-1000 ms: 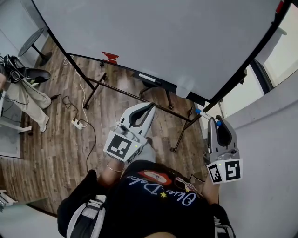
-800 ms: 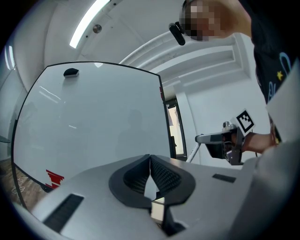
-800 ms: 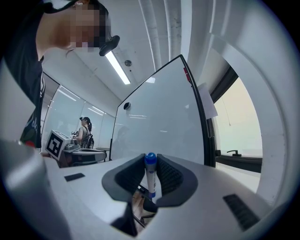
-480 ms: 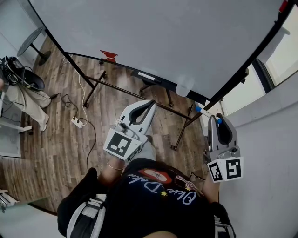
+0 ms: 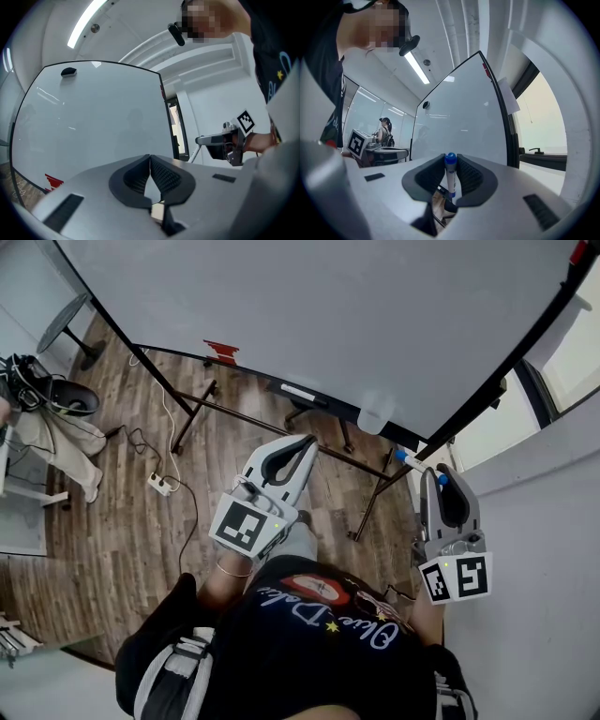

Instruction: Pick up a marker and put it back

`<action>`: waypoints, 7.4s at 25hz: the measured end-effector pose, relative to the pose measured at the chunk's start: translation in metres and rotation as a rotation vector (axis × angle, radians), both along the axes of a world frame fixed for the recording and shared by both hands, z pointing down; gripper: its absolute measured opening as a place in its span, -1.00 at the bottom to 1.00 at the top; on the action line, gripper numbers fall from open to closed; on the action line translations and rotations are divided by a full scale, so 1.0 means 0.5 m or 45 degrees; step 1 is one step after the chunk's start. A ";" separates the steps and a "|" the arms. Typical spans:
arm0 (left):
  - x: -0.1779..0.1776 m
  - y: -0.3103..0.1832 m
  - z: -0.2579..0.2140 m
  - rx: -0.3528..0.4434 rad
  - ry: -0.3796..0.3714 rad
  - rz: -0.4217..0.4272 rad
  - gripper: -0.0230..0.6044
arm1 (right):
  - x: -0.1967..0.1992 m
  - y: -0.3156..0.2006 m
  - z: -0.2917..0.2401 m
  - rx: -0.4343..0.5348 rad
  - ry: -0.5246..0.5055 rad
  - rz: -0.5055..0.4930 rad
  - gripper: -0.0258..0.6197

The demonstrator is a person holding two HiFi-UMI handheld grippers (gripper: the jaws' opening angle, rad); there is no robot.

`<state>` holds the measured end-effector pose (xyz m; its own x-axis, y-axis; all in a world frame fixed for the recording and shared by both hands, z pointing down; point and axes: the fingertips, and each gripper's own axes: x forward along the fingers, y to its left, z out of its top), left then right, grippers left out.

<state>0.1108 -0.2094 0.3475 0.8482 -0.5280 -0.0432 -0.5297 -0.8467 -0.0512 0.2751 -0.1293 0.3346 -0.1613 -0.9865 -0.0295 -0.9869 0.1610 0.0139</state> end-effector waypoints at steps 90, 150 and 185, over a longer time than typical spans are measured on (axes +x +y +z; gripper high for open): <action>-0.102 -0.239 0.041 -0.087 -0.004 -0.104 -0.92 | 0.014 -0.323 0.246 -0.395 0.020 0.104 -0.69; -0.090 -0.202 0.042 -0.080 -0.017 -0.109 -0.92 | 0.026 -0.297 0.191 -0.277 -0.033 0.113 -0.68; 0.040 -0.169 0.047 -0.082 -0.045 0.079 -0.92 | 0.005 -0.172 0.093 -0.133 -0.093 0.033 -0.92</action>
